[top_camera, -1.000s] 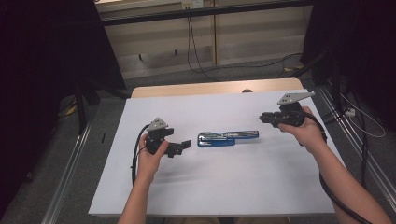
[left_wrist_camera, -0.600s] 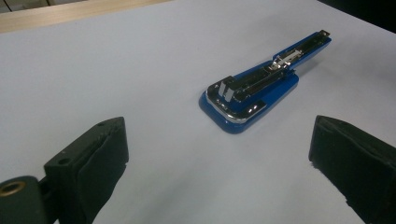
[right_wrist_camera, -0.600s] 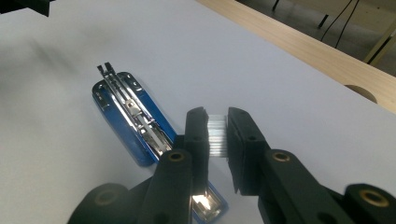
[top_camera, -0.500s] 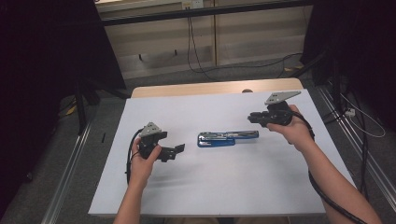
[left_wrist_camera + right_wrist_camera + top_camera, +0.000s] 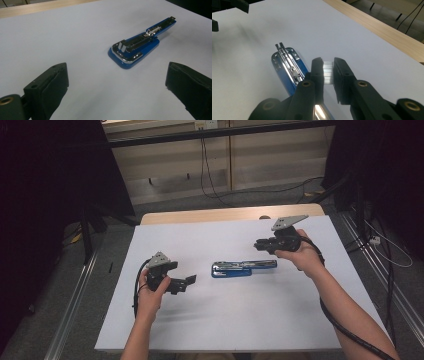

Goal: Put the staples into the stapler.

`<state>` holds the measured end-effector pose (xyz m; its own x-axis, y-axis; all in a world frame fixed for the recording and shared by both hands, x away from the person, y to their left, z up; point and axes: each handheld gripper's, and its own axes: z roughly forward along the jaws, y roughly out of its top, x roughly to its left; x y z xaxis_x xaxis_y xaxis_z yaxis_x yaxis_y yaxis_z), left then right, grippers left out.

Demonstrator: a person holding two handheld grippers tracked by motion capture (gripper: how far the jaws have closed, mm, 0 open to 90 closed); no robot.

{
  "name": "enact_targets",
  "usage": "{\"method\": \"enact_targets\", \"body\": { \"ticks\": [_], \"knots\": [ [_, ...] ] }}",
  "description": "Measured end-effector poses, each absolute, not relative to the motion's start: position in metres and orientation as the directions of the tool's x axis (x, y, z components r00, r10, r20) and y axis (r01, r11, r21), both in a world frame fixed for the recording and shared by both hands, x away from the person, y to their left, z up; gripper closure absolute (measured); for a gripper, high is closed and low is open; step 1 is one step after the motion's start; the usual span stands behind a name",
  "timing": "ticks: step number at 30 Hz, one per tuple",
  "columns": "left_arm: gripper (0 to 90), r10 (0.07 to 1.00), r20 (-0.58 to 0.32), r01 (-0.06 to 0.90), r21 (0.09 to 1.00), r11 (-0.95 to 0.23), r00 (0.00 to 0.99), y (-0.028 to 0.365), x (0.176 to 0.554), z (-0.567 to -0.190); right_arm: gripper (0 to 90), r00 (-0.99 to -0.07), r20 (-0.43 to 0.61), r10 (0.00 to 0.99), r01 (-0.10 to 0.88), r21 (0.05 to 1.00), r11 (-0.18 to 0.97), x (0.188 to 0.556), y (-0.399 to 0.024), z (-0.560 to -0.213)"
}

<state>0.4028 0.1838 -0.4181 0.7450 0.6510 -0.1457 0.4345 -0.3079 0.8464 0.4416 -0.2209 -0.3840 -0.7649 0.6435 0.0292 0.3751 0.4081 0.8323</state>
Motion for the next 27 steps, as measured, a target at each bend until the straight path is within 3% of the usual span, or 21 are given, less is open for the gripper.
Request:
{"method": "enact_targets", "body": {
  "ticks": [27],
  "knots": [
    [4.7, 0.666, -0.168, 0.439, 0.859, -0.263, 0.727, 0.213, 0.382, -0.42, 79.1, -0.849, 0.007, 0.529, 0.304, 0.825, 0.477, 0.45, -0.169, -0.382]
  ]
}}
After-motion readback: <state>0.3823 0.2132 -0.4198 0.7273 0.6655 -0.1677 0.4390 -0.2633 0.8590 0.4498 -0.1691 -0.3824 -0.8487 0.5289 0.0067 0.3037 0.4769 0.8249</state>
